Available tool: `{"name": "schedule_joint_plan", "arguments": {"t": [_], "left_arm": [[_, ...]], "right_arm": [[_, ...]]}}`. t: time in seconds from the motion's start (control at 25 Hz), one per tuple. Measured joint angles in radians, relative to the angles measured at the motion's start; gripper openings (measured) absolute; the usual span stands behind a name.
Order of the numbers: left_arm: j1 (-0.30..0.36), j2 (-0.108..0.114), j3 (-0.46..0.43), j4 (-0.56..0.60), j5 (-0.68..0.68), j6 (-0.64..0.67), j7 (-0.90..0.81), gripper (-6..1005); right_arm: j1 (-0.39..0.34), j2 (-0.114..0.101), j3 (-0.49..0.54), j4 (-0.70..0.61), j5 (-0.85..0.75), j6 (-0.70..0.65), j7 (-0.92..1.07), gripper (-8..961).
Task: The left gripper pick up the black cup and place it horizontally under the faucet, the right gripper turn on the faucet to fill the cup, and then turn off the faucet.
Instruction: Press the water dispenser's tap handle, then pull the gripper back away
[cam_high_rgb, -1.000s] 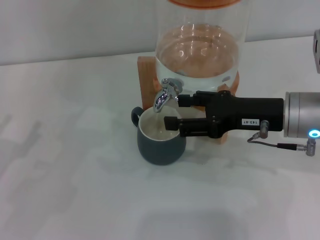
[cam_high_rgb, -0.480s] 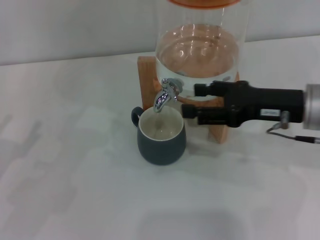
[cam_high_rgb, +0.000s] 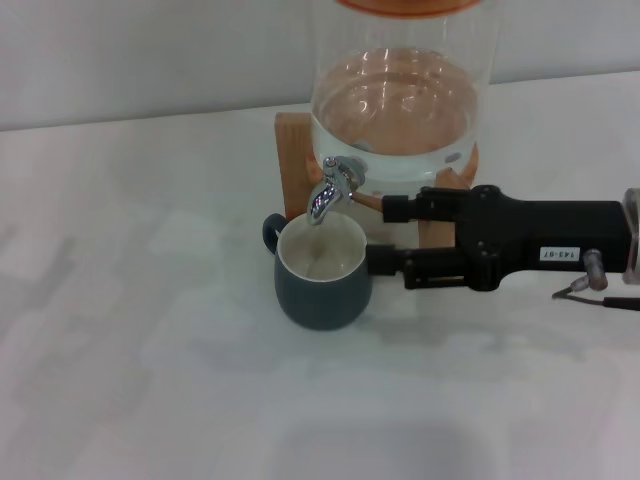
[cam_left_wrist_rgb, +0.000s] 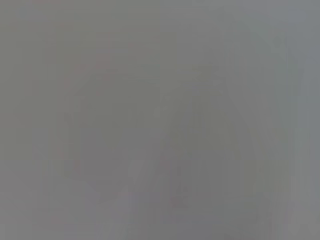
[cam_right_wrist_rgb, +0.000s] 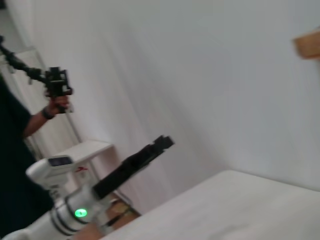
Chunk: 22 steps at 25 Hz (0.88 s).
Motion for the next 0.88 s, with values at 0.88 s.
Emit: {"name": "schedule_joint_plan", "arguments": {"t": [0.88], "left_arm": [[0.004,0.0,0.009,0.049,0.026,-0.006,-0.037,893]], "right_arm": [[0.032,0.004,-0.177,-0.001,0.042,-0.118,-0.03,808]]}}
